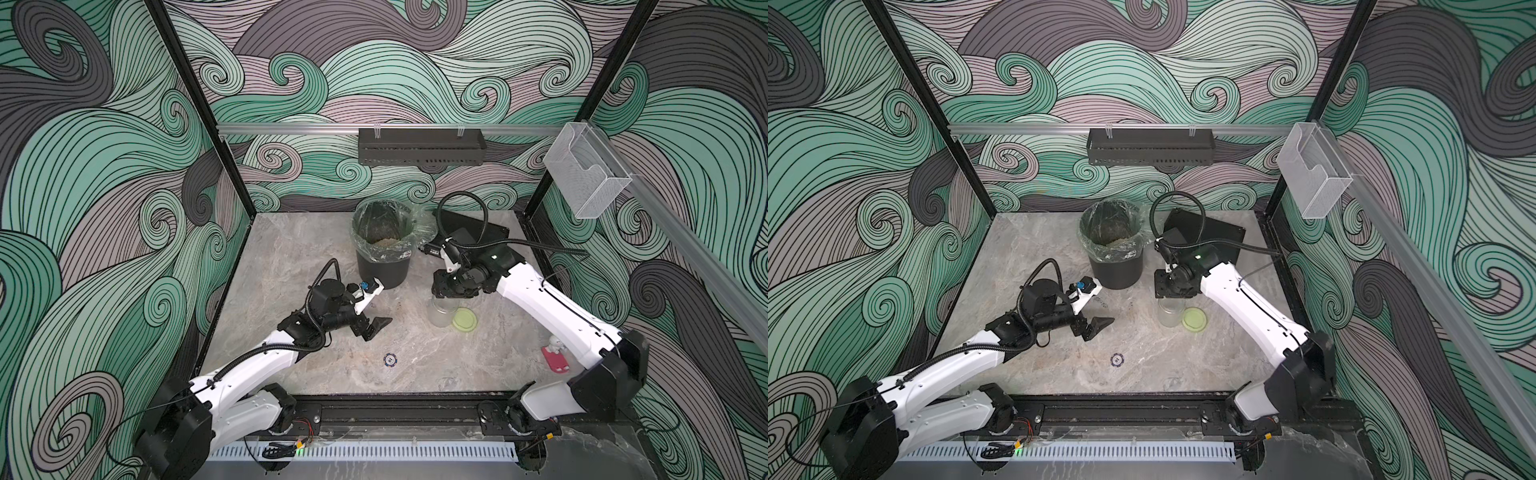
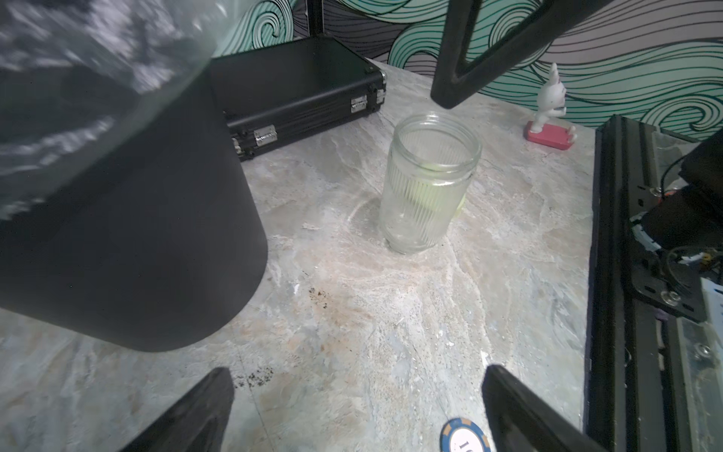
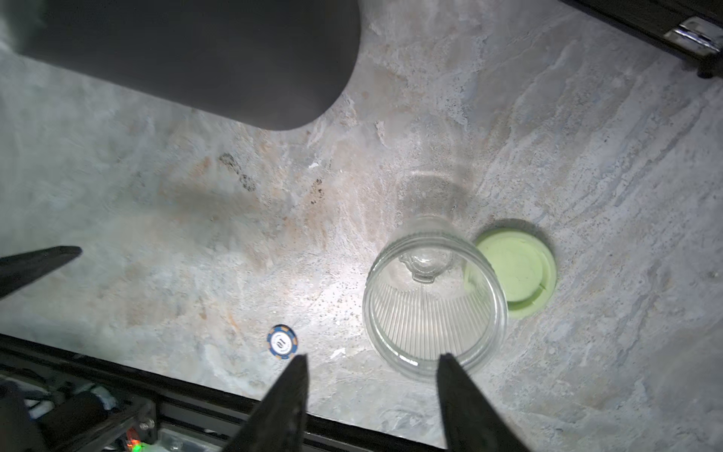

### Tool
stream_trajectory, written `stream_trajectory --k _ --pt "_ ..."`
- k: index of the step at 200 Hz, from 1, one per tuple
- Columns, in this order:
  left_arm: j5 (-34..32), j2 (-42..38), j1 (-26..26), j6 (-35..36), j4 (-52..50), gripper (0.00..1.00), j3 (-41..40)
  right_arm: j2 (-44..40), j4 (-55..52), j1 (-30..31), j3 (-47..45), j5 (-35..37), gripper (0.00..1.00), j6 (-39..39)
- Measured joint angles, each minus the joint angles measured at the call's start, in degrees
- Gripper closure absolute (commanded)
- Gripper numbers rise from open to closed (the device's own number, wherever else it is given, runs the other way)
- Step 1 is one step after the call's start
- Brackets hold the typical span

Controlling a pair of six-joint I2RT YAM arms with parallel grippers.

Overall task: Empty expired oatmeal from jars
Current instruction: Place the jar at the center of the board, then reset both arms

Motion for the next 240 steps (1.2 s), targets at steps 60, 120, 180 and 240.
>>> stream_trajectory --k 60,120,180,240 --pt "-13.5 -8.5 9.4 -3.3 5.8 0.01 -3.7 -16.2 8.7 -6.4 -6.1 8.3 0.01 -6.4" --pt "-29.6 -0.3 21.0 -2.8 19.5 0.01 -11.5 -24.5 54.4 -15.6 -51.6 19.4 0.01 -22.1" --pt "-35.8 14.7 28.0 -3.7 31.6 0.01 -12.0 -13.0 86.3 -31.5 -60.5 19.9 0.01 -25.8" --pt "-38.8 27.7 30.0 -6.0 47.2 0.02 -17.0 1.4 103.8 -32.9 -60.4 16.4 0.01 -24.9"
